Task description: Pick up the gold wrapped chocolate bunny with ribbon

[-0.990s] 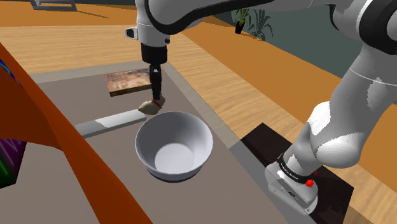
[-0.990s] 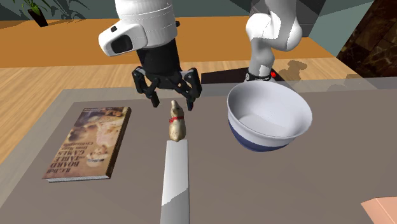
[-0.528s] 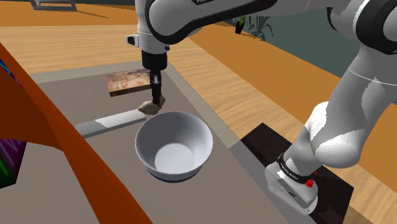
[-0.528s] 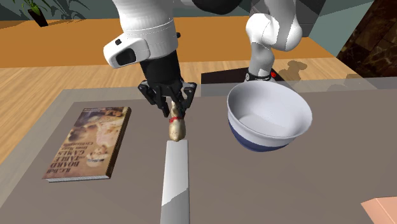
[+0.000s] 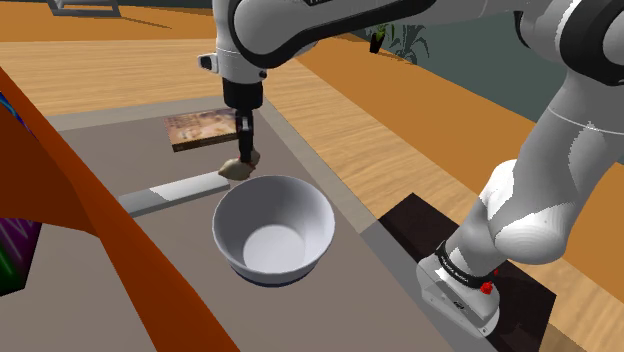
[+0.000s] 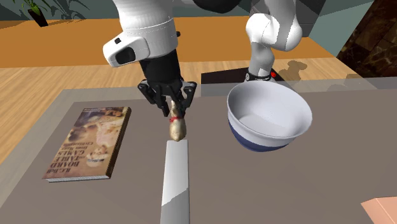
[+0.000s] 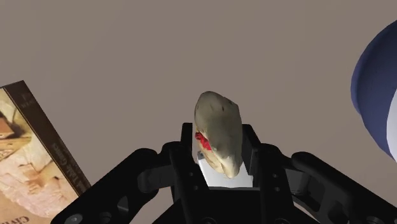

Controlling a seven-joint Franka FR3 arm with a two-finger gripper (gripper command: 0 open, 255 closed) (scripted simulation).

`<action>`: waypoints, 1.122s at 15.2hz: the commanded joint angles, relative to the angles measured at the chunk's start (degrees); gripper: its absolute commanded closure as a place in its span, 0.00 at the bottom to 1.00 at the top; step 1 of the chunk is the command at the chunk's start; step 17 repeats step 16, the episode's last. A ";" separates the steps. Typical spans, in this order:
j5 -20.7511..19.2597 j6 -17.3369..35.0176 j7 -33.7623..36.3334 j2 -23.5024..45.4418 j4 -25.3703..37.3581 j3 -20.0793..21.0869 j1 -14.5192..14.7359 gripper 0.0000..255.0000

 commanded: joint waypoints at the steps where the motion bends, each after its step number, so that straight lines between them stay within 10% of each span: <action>1: 0.04 -1.16 0.08 -0.25 0.87 0.02 0.00 1.00; 17: 0.08 -10.97 0.86 -1.39 9.61 0.01 -0.09 1.00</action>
